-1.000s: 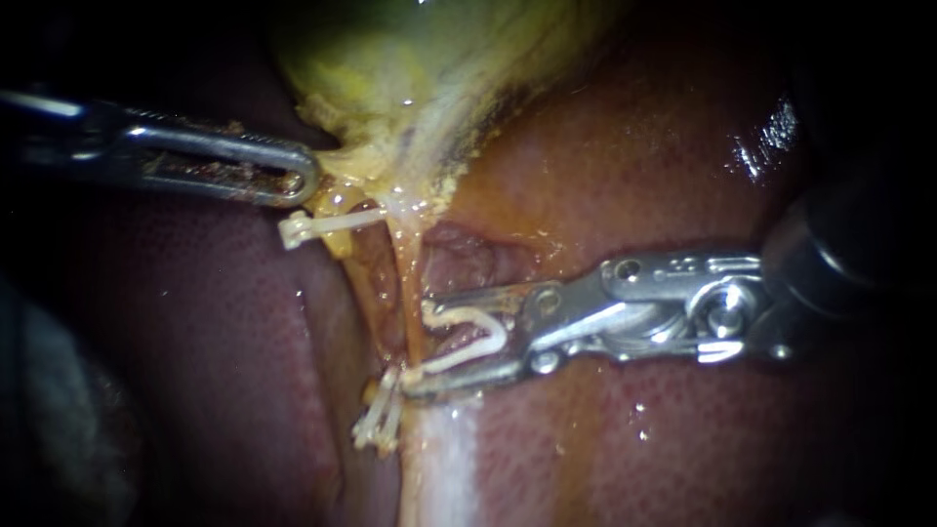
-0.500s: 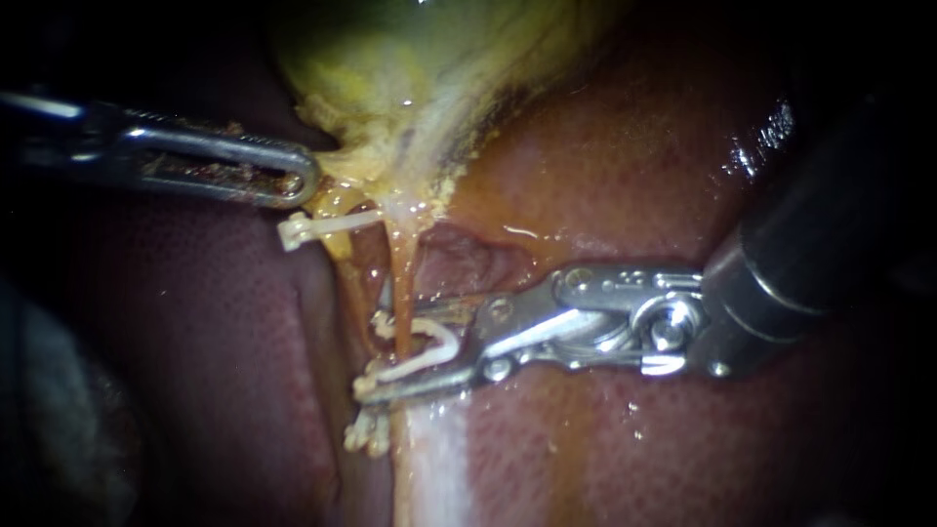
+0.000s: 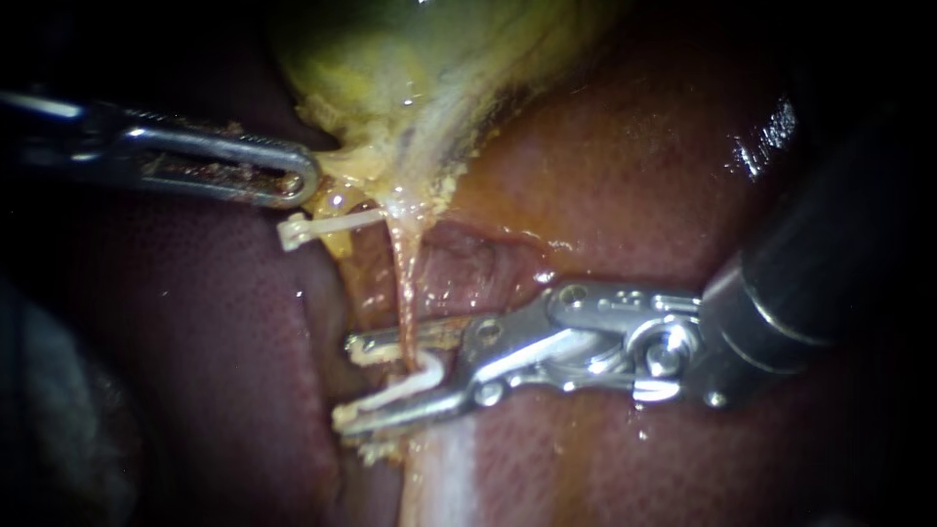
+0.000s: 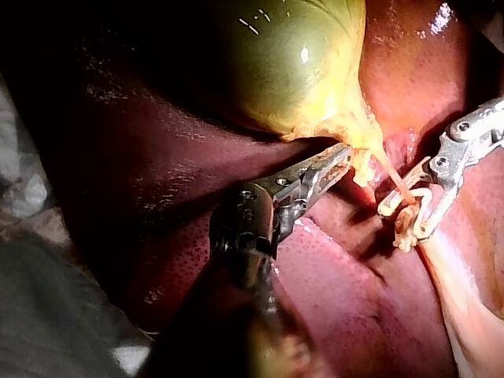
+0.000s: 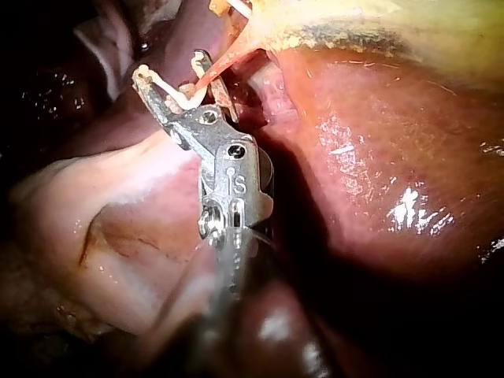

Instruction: Clipping first clip right tube

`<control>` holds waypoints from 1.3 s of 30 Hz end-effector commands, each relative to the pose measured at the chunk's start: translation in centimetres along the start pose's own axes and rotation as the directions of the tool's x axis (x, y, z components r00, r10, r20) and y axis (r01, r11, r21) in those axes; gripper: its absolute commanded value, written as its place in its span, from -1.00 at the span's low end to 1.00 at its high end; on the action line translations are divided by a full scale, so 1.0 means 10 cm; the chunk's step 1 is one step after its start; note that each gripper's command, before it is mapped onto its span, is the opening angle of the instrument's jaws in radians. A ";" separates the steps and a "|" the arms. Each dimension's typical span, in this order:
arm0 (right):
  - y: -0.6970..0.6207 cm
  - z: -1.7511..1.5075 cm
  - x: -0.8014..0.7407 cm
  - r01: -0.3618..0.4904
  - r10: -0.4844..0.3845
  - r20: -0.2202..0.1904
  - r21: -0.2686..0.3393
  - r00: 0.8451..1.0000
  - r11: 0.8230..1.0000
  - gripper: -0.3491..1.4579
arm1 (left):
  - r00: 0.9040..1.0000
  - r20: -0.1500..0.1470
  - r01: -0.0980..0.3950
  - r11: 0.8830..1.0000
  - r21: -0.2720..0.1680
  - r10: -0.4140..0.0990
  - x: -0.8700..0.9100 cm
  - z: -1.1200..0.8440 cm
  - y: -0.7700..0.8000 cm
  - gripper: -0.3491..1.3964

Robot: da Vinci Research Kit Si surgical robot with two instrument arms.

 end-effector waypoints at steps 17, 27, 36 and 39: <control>-0.016 -0.010 0.007 -0.063 0.063 0.006 0.012 0.998 0.998 -0.27 | 1.000 0.000 -0.001 1.000 -0.001 0.001 -0.001 0.000 -0.002 -1.00; -0.009 -0.009 0.002 -0.195 0.195 0.012 0.007 0.981 0.981 -0.70 | 1.000 0.000 -0.002 1.000 0.000 0.002 -0.002 0.002 -0.003 -1.00; -0.009 -0.014 -0.014 -0.306 0.305 0.028 0.007 0.952 0.952 -1.00 | 1.000 -0.001 -0.003 1.000 0.001 0.003 -0.003 0.003 -0.003 -1.00; -0.009 -0.014 -0.017 -0.304 0.304 0.029 0.007 0.952 0.953 -1.00 | 1.000 -0.001 -0.003 1.000 0.001 0.003 -0.003 0.003 -0.003 -1.00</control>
